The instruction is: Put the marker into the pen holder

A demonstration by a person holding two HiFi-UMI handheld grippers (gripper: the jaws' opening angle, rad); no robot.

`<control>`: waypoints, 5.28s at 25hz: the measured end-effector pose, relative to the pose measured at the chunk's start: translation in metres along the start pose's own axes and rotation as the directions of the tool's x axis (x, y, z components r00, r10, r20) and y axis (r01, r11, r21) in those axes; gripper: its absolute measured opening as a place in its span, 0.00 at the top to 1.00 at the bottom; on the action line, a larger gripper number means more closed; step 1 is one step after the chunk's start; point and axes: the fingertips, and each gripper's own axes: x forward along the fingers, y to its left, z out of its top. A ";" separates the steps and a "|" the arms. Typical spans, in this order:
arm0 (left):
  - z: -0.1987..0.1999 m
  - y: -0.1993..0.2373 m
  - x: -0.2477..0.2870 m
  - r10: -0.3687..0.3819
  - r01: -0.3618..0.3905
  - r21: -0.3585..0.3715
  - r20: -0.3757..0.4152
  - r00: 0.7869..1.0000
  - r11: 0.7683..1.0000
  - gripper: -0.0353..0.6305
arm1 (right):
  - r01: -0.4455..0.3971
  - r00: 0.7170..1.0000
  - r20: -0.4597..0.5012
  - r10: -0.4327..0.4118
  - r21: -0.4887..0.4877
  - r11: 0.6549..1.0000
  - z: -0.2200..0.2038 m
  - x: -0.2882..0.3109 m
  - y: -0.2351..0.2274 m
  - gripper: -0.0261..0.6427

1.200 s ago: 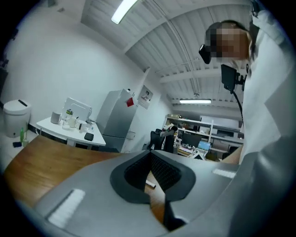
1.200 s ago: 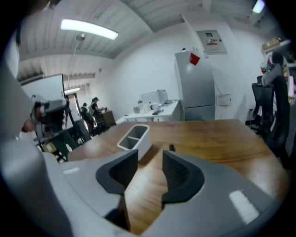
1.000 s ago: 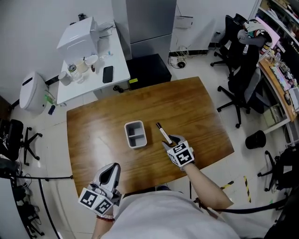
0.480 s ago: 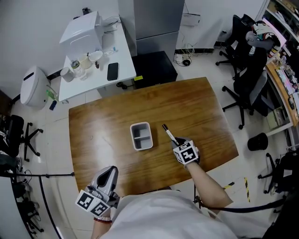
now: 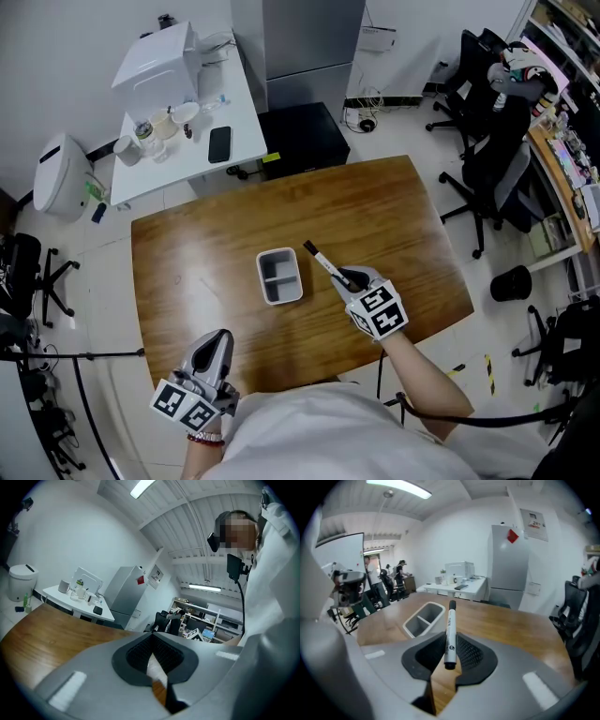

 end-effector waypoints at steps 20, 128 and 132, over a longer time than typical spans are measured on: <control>-0.001 0.005 -0.011 -0.007 0.009 -0.054 0.052 0.999 0.999 0.95 | -0.291 0.942 -0.261 0.209 -0.335 0.896 0.000 0.021 0.109 0.86; -0.126 -0.317 -0.296 0.039 -0.073 0.242 0.143 0.989 0.968 0.91 | -0.073 0.803 0.579 0.141 -0.139 0.988 -0.113 -0.442 0.304 0.88; -0.119 -0.359 -0.276 -0.049 0.010 0.235 0.163 0.985 0.972 0.91 | -0.123 0.792 0.586 0.169 -0.118 0.985 -0.114 -0.458 0.307 0.95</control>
